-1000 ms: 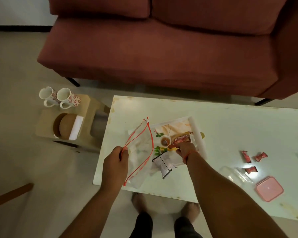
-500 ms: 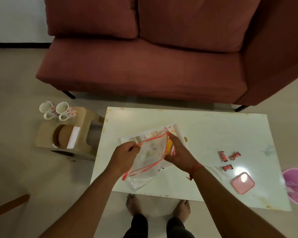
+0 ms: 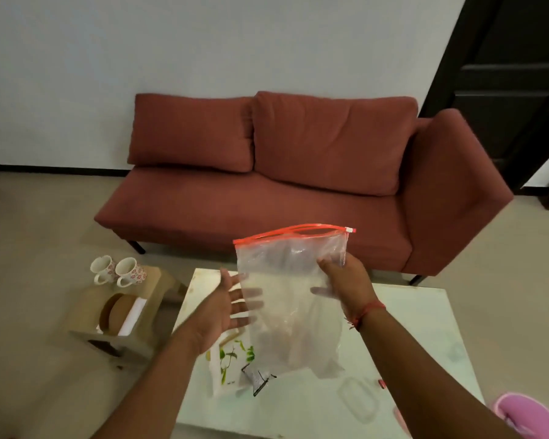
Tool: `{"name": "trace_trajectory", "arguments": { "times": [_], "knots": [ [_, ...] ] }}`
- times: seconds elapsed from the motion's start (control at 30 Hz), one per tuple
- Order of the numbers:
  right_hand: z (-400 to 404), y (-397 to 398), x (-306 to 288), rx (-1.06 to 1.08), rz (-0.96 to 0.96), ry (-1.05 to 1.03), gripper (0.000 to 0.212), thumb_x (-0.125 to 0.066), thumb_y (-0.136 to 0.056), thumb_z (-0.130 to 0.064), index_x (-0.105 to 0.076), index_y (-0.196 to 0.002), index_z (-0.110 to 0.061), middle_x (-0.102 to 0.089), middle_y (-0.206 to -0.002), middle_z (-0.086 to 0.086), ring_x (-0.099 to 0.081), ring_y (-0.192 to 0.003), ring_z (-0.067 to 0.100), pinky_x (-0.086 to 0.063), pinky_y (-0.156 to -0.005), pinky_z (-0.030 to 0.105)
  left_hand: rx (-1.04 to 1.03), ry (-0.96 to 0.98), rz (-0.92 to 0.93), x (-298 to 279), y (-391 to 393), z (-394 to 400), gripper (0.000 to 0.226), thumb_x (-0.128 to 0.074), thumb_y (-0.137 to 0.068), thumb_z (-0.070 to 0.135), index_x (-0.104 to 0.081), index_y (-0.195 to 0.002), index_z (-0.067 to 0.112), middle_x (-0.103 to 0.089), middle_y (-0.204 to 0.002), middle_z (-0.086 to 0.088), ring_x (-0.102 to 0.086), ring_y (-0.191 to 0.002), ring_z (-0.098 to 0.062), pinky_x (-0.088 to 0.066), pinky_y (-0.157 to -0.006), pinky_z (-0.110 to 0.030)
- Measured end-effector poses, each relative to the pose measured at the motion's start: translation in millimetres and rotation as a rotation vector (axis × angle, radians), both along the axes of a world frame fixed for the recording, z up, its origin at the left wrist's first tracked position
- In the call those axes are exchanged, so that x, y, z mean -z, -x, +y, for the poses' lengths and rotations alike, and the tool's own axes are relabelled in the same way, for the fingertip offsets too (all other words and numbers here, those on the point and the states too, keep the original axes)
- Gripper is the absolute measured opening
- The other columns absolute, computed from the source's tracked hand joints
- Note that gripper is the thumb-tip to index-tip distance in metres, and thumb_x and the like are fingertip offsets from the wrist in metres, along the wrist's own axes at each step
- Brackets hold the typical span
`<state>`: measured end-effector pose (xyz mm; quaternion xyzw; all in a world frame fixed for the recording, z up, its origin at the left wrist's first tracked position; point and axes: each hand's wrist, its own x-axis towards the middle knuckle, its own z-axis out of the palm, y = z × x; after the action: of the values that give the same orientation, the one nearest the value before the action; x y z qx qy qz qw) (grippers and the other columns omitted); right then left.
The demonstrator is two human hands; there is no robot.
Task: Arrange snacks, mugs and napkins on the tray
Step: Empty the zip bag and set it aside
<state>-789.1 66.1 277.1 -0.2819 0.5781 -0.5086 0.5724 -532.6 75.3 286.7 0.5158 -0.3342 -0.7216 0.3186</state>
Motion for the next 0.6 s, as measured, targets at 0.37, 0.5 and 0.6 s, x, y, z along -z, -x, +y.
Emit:
{"name": "trace_trajectory", "arguments": {
  "times": [0.37, 0.5, 0.6],
  "knots": [
    [30.0, 32.1, -24.1, -0.425, -0.062, -0.014, 0.048, -0.072, -0.082, -0.005, -0.062, -0.121, -0.030, -0.071, -0.111, 0.006, -0.072, -0.098, 0.033, -0.060, -0.071, 0.044, -0.153, 0.247, -0.222, -8.3, 35.9, -6.3, 0.011, -0.063, -0.095, 0.021, -0.065, -0.101, 0.011, -0.074, -0.087, -0.011, -0.070, -0.064, -0.020, -0.058, -0.057, -0.039],
    [31.7, 34.0, -31.4, -0.182, 0.107, 0.109, 0.042, -0.049, -0.087, 0.016, -0.067, -0.111, -0.013, -0.071, -0.096, 0.009, -0.068, -0.063, 0.020, -0.051, -0.049, 0.028, -0.132, 0.310, -0.236, -14.2, 18.7, -23.3, 0.017, -0.054, -0.098, 0.007, -0.063, -0.106, 0.019, -0.074, -0.082, -0.007, -0.064, -0.055, -0.017, -0.057, -0.055, -0.037],
    [31.4, 32.1, -39.2, -0.103, 0.077, 0.240, 0.049, -0.040, -0.086, 0.022, -0.073, -0.106, -0.007, -0.067, -0.076, 0.007, -0.056, -0.051, 0.015, -0.046, -0.045, 0.024, -0.091, 0.336, -0.208, -21.1, 13.2, -30.9, 0.026, -0.048, -0.099, 0.004, -0.065, -0.108, 0.022, -0.075, -0.087, -0.007, -0.062, -0.056, -0.017, -0.057, -0.054, -0.038]
  ]
}}
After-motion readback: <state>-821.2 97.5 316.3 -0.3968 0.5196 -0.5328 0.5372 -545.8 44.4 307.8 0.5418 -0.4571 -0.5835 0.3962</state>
